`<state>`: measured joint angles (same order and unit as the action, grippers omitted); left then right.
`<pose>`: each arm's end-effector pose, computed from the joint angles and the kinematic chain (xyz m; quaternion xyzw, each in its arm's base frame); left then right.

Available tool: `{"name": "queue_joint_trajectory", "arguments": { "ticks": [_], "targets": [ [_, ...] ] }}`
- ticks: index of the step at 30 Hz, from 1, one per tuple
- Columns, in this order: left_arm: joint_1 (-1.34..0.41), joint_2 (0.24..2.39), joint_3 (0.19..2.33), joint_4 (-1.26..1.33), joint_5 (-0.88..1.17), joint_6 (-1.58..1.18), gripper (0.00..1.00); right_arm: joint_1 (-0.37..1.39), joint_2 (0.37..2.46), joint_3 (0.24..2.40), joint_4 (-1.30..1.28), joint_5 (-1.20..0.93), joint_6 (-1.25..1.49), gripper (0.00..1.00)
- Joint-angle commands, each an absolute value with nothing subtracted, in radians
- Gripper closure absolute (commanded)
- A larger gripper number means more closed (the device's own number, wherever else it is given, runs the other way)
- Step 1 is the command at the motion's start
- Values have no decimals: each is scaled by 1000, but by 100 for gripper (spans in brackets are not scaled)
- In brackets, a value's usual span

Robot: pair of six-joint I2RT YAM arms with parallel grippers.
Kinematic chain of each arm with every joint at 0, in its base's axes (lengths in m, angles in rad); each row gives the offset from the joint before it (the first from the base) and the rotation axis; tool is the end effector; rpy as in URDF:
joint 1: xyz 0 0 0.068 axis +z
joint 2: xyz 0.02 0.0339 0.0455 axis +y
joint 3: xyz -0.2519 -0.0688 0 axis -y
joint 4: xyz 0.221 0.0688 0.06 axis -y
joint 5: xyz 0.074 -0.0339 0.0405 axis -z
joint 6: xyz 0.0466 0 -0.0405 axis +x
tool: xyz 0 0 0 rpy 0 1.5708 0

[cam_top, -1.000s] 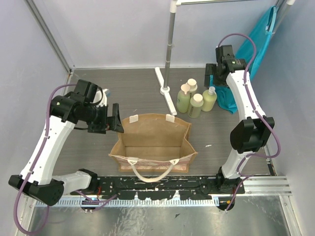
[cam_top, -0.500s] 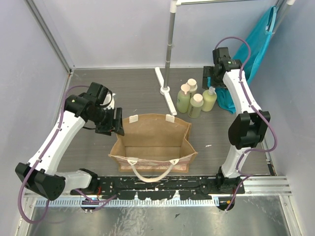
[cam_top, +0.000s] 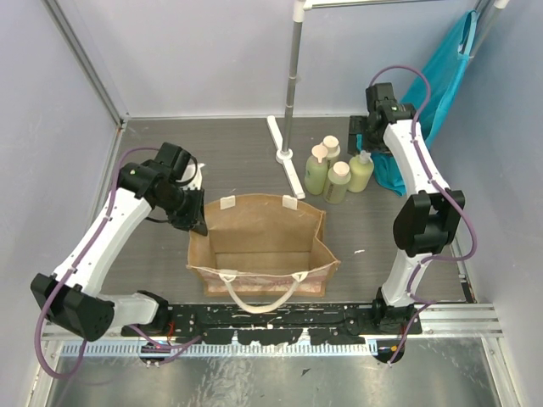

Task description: Place the personal care products into the canvas bag

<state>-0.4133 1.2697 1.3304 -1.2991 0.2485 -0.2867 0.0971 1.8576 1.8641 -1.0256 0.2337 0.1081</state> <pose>0.1796 -0.0913 0.3147 0.0824 0.9754 -0.1711 0.1123 0.3737 0.0256 0.3149 0.0370 0.9554 -0.0839 0.2806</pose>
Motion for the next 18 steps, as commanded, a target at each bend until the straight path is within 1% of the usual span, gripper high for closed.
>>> {"name": "queue_joint_trajectory", "arguments": {
  "ticks": [1,6,11,18],
  "targets": [
    [-416,1316,1379,-1294,242,-243,86,102,1866,1828,-977,187,105,0],
    [-415,1332,1392,-1294,241,-221,88,100,1897,1795,-914,169,104,0],
    [-416,1336,1407,-1295,244,-211,90,98,1968,1843,-940,167,103,0],
    [-416,1338,1410,-1285,249,-215,93,81,2011,1869,-943,164,96,1]
  ]
}}
